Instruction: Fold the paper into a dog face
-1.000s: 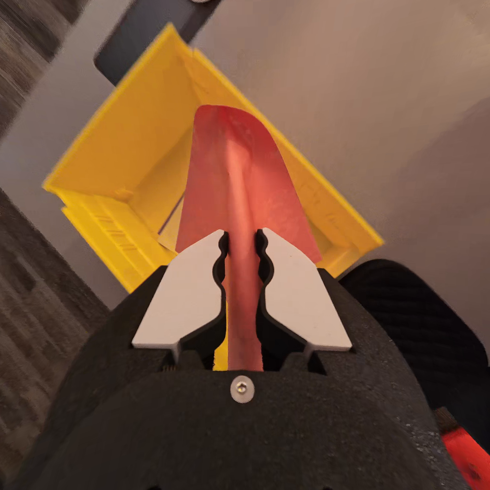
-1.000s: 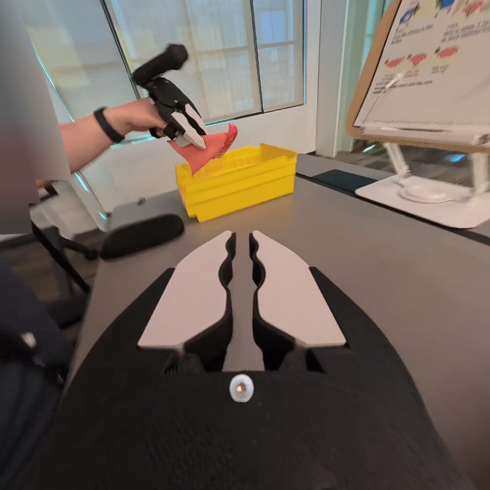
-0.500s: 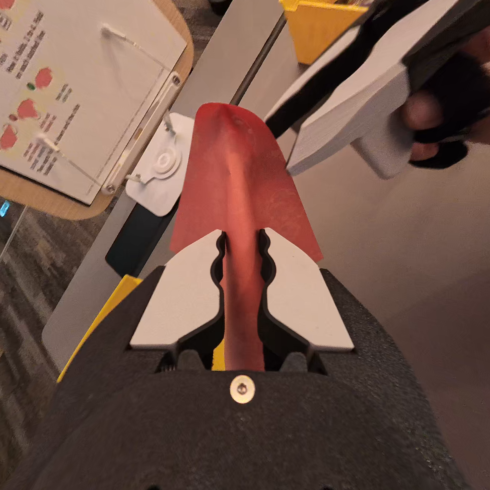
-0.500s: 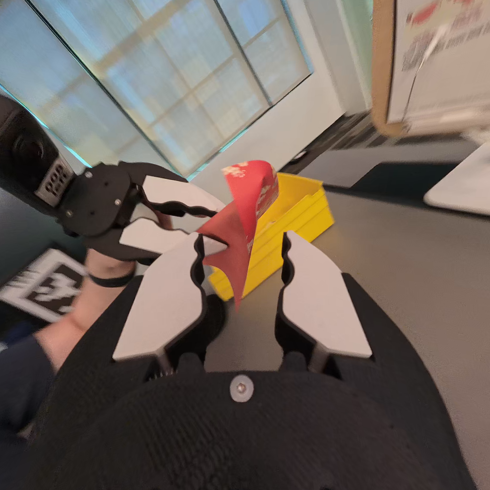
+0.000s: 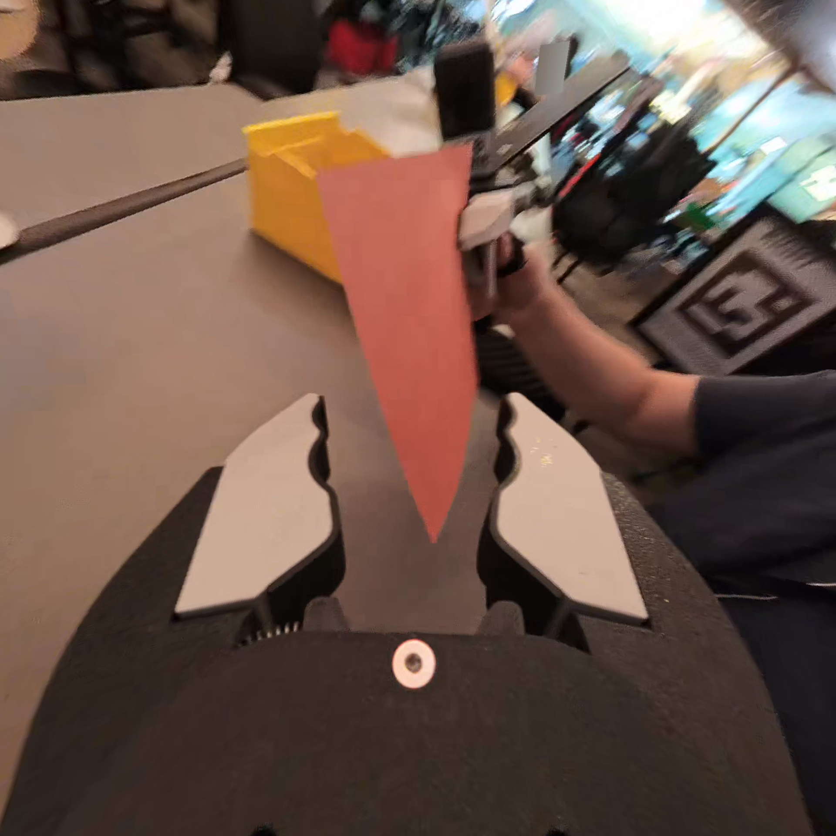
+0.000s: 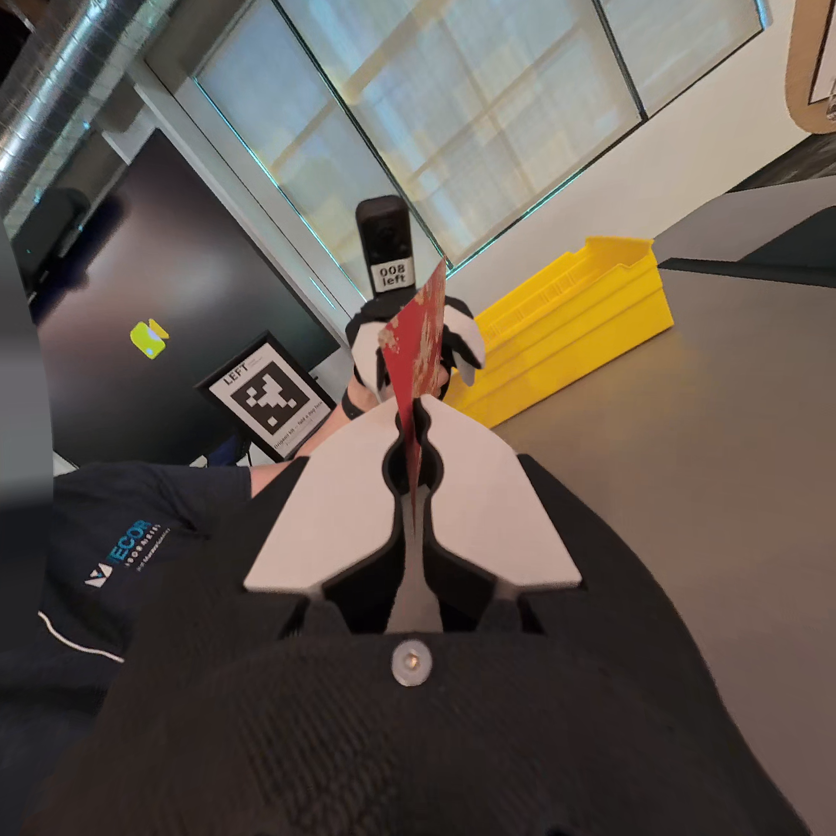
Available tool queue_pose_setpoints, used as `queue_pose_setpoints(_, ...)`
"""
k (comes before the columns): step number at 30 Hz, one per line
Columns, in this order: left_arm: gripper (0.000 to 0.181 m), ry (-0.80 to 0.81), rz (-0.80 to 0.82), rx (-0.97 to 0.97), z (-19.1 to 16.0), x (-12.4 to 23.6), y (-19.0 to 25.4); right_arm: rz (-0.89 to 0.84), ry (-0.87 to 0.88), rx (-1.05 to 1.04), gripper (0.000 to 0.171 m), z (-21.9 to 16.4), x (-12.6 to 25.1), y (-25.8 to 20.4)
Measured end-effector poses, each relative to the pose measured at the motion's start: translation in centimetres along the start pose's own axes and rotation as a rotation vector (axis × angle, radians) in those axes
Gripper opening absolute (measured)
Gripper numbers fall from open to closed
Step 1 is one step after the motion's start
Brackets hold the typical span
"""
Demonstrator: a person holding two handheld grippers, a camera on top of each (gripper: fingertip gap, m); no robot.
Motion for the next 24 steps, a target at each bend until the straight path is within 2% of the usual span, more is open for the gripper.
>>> queue_pose_setpoints(2,0.058,-0.008,0.013,0.005,0.3,-1.2,-1.0,0.021,-0.024,0.025,0.001,-0.3,0.5,0.0)
queue_pose_setpoints(4,0.056,-0.066,-0.013,0.001,-0.2,-2.7,-1.4,0.008,-0.033,0.050,0.001,-0.4,0.8,0.4)
queue_pose_setpoints(5,0.043,-0.089,-0.058,0.012,-0.4,-3.5,-1.0,-0.001,-0.039,0.062,0.001,-0.5,1.0,0.6)
queue_pose_setpoints(7,0.000,-0.110,-0.118,0.017,-0.3,-4.5,-0.5,-0.020,-0.038,0.087,0.001,-0.7,1.4,0.9)
queue_pose_setpoints(8,0.000,-0.094,-0.099,0.012,0.2,-4.6,-0.6,-0.034,-0.030,0.108,0.009,-0.8,1.6,1.0)
queue_pose_setpoints(9,0.000,-0.076,-0.096,-0.002,0.7,-4.6,-0.5,-0.059,-0.024,0.144,0.026,-0.9,1.9,1.0)
queue_pose_setpoints(10,0.000,-0.069,-0.108,-0.015,1.2,-4.3,0.0,-0.080,-0.021,0.208,0.033,-1.2,2.4,0.7)
queue_pose_setpoints(11,0.000,-0.072,-0.123,-0.021,1.7,-3.8,0.6,-0.110,-0.013,0.304,0.035,-1.4,2.9,0.2)
queue_pose_setpoints(14,0.000,-0.104,-0.158,-0.049,3.6,-1.7,2.7,-0.265,0.068,0.688,0.055,-0.8,4.5,-1.5)
queue_pose_setpoints(16,0.000,-0.136,-0.163,-0.076,5.1,-0.4,4.2,-0.378,0.072,0.929,0.055,-0.3,5.0,-2.5)
queue_pose_setpoints(19,0.000,-0.179,-0.226,-0.077,7.5,1.2,7.1,-0.400,-0.024,1.190,0.057,-0.3,3.6,-4.9)
queue_pose_setpoints(21,0.000,-0.205,-0.257,-0.064,8.9,1.8,8.7,-0.453,-0.052,1.439,0.060,0.0,3.0,-6.0)
queue_pose_setpoints(24,0.000,-0.207,-0.293,-0.066,10.7,2.3,10.9,-0.585,-0.033,1.755,0.064,1.4,2.6,-6.4)
Point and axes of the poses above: each gripper's, where its closed fingertips meet, x back along the fingers, z out of its top, y = z × x across the jaws, the point moved 1 cm from there along x, back along the fingers, and after that the axes turned 4 degrees about -z, right-handed, at the moved point
